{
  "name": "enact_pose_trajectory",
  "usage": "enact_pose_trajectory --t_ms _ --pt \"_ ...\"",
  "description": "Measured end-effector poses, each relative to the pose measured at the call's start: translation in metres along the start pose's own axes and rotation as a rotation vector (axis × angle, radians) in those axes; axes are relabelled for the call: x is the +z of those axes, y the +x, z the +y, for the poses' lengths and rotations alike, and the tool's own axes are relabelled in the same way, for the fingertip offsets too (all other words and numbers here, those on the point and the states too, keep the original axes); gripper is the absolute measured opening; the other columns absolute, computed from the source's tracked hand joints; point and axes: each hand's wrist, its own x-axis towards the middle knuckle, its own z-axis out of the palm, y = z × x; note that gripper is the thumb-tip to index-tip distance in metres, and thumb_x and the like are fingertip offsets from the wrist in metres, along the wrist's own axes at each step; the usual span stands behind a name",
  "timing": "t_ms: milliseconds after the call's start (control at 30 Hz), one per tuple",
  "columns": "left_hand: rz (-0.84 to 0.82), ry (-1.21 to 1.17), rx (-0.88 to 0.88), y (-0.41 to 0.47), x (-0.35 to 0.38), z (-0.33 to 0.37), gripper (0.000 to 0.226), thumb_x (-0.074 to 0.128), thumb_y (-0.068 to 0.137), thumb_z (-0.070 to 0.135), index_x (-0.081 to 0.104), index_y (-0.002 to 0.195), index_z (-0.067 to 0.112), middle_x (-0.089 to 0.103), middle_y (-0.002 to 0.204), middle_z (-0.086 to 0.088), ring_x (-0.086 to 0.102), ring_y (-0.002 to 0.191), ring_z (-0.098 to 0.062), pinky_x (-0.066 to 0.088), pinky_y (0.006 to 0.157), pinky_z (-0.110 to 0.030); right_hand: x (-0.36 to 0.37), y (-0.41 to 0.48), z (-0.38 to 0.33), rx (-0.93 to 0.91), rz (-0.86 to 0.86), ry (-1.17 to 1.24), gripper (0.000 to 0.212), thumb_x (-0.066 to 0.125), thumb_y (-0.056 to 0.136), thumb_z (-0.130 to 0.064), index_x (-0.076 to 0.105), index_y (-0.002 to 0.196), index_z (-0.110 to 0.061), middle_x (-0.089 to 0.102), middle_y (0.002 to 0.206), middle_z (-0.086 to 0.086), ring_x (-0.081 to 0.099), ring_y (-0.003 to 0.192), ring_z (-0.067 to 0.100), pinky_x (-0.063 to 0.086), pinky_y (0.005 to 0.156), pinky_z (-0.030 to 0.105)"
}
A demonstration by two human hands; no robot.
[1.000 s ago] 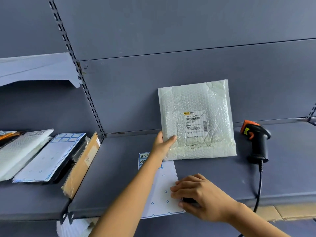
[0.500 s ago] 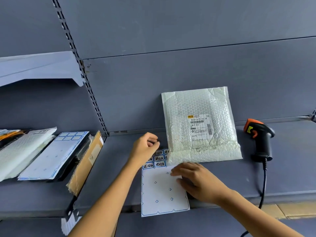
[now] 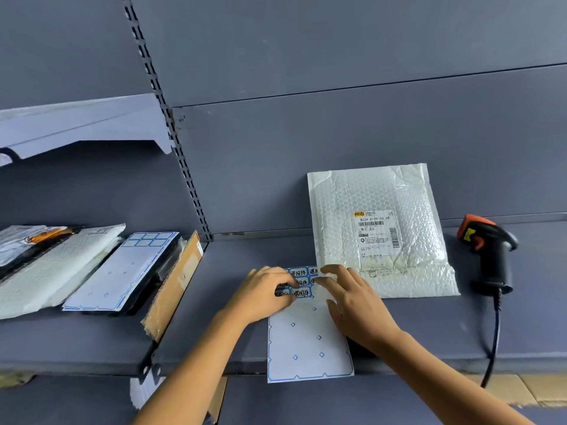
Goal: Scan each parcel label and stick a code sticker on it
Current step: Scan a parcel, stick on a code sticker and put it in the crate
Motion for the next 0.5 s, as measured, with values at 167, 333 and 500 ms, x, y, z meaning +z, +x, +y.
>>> enact_pose_trajectory --t_ms 167,333,500 --pt "-0.005 0.026 0.025 -0.004 -0.003 -0.005 0.030 0.053 0.082 0.040 0.069 0.106 0.028 0.064 0.116 0.017 0.057 0.106 -0.007 0.035 0.087 -0.024 0.001 -0.001 0.000 -0.009 0.007 -0.018 0.046 0.068 0.064 -0.004 0.063 0.108 -0.017 0.057 0.117 0.002 0.058 0.087 0.025 0.054 0.071 0.034" --pt "-0.064 0.146 0.078 -0.006 -0.011 -0.011 0.025 0.053 0.090 0.029 0.068 0.109 0.024 0.063 0.123 0.015 0.058 0.110 -0.009 0.034 0.102 -0.025 0.000 -0.003 0.000 -0.007 0.042 0.026 0.048 0.065 0.066 0.001 0.062 0.111 -0.014 0.059 0.117 0.005 0.060 0.089 0.027 0.055 0.074 0.033" --pt "-0.066 0.225 0.022 0.001 -0.019 0.005 0.022 0.052 0.091 0.029 0.067 0.106 0.023 0.067 0.110 0.011 0.059 0.100 -0.013 0.030 0.110 -0.034 -0.005 -0.006 0.004 -0.027 0.029 0.056 0.047 0.058 0.068 0.004 0.063 0.112 -0.011 0.059 0.121 0.003 0.060 0.092 0.024 0.052 0.080 0.029"
